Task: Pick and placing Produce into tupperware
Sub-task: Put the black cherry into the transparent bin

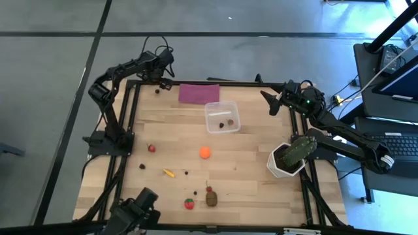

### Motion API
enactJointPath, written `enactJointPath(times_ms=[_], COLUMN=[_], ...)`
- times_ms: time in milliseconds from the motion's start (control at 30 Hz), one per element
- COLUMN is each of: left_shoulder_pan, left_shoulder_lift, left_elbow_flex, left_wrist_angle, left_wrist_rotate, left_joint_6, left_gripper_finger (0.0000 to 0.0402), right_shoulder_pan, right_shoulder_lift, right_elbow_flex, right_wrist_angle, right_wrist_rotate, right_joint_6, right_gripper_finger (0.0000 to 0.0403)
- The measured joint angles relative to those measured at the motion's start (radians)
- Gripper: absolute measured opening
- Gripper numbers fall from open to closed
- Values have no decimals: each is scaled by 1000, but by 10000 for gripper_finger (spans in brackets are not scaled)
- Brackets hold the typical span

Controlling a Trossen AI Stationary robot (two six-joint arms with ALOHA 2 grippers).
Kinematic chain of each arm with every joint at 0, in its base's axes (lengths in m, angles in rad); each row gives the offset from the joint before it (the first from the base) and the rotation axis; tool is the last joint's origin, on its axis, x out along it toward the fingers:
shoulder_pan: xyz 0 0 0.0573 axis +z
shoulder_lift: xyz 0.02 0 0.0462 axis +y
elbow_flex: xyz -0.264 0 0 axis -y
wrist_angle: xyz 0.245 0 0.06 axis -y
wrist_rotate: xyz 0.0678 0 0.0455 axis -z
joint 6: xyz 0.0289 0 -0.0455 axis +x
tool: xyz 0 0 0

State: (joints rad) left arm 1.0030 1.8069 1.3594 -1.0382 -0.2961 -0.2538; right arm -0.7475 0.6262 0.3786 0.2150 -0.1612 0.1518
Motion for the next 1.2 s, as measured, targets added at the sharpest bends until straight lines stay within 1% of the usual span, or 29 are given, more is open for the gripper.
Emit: enactJointPath(times_ms=[133,267,567,667,733,900,1200], left_shoulder_pan=[19,31,33,33,33,33,57], left_shoulder_lift=[0,15,109,142,161,202,210], left_elbow_flex=[0,0,0,0,0,0,0], left_wrist_angle=[12,12,12,16,29,41,60], left_wrist_rotate=[24,27,30,70,96,97,92], left_joint_6=[-4,-5,1,2,3,3,6], left_gripper_finger=[266,266,266,266,263,252,236], right_shoulder_pan=[0,0,0,0,0,0,0], right_shoulder_lift=[0,0,0,0,0,0,0], right_elbow_flex=[0,0,0,0,0,0,0], right_wrist_angle=[0,-2,-3,-3,-3,-3,-3], right_wrist_rotate=[0,0,0,0,0,0,0], right_joint_6=[-1,0,1,1,1,1,0], right_gripper_finger=[283,283,283,283,283,283,283])
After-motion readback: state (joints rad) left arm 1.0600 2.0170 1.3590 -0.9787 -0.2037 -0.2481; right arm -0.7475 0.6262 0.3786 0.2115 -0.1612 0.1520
